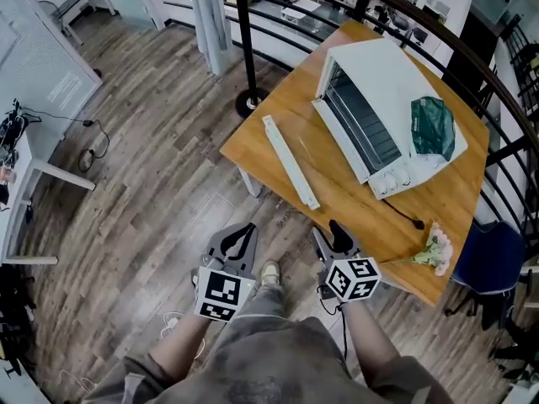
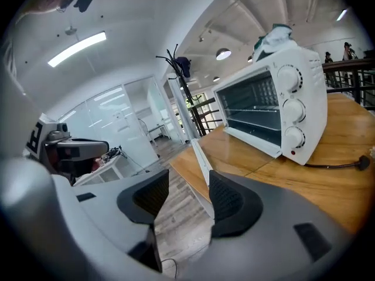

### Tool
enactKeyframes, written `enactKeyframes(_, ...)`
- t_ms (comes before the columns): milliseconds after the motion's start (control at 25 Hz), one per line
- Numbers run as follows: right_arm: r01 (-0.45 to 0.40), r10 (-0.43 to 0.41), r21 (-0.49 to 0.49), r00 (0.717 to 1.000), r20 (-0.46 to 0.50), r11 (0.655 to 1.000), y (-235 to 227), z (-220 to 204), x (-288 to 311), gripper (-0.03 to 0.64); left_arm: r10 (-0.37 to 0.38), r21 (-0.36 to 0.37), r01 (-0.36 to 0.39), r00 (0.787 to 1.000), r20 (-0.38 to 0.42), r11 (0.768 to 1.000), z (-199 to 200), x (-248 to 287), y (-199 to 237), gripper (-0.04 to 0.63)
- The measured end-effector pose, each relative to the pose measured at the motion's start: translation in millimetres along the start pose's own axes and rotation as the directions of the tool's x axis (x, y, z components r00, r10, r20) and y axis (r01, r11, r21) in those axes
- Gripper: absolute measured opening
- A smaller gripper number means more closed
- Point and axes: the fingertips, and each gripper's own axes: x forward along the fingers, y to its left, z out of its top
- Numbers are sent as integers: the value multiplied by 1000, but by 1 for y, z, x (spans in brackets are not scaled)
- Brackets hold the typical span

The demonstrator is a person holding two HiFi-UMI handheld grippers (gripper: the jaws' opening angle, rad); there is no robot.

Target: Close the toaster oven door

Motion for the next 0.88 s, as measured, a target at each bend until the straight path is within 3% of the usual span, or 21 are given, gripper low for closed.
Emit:
enactKeyframes(360, 97, -88, 77, 990, -107, 992, -32, -47, 53, 216, -34, -49, 31, 997, -69, 998, -43, 40, 25, 20)
enactKeyframes(600, 105, -88, 112, 985, -149, 988, -47, -68, 82, 218, -14, -85, 6, 994, -104, 996, -65, 55, 31, 18)
enactKeyframes(760, 87, -67, 141, 988, -139, 986, -48, -69, 96, 216, 10, -99, -21, 994, -113, 995, -69, 62, 35, 20)
enactKeyframes(880, 74, -59, 191, 995, -80, 979, -47, -59, 103, 210, 22, -108, -36, 992, -124, 994, -72, 65, 36, 20)
